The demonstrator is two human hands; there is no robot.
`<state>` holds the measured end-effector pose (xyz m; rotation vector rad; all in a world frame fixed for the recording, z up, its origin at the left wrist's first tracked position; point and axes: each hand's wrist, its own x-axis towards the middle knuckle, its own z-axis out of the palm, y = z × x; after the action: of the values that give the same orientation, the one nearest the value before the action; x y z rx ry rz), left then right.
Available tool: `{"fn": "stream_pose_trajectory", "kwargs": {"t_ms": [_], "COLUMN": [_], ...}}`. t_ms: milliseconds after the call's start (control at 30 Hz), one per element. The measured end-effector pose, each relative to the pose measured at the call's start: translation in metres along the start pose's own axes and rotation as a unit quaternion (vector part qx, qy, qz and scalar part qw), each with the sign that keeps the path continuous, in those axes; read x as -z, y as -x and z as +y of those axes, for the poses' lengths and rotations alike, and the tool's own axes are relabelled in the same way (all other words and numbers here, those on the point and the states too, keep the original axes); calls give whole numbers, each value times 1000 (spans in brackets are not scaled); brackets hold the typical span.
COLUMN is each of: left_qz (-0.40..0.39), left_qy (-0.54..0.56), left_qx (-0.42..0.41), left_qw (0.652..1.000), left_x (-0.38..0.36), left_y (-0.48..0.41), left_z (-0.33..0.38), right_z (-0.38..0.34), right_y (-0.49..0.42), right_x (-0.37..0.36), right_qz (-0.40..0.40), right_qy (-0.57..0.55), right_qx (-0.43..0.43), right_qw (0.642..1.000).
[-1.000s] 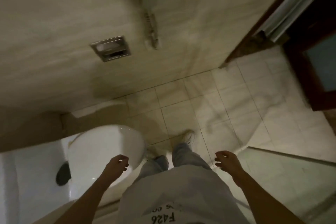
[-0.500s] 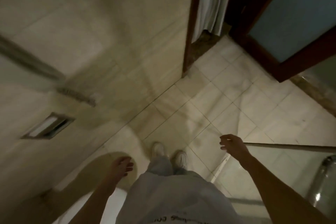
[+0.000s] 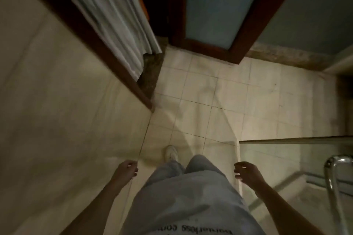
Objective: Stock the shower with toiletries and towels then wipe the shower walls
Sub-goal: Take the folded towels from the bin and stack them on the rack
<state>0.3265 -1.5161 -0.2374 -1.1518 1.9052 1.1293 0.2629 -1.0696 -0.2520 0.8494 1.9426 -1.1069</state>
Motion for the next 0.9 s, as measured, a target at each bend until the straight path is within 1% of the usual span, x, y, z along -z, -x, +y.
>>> {"fn": "stream_pose_trajectory", "kwargs": {"t_ms": [67,200,333,433,533,600,700,767,833,900], "left_qz": [-12,-25,-57,-86,-112,-118,-111,-114,-138,-153], "left_qy": [-72,-129,-191,-255,-318,-350,-368,-361,-357,-387], "left_qx": [-44,-111,-143,-158,-155,-156,-165,-185,-192,-189], "left_qw": [996,985,969,950,929,916,908,907,904,889], "left_x": [21,33,16,-9,-29,-40,-63,-88,-115,-142], "left_y": [-25,-57,-89,-107,-119,-136,-172,-170,-163,-165], "left_z": [61,186,289,351,409,447,506,546,583,621], "right_z": [2,-6,-33,-75,-122,-155,-199,-220,-234,-239], "right_y": [-2,-18,-42,-67,-95,-115,-142,-155,-168,-177], "right_x": [0,2,11,31,65,99,156,191,222,245], "right_qz": [8,41,50,63,62,74,111,135,163,191], "right_qy": [-33,-79,-121,-166,-188,-201,-212,-219,-248,-275], "right_qx": [-29,-70,-103,-100,-101,-72,-38,-23,-25,-41], "right_qw": [999,994,986,979,975,974,970,966,955,941]}}
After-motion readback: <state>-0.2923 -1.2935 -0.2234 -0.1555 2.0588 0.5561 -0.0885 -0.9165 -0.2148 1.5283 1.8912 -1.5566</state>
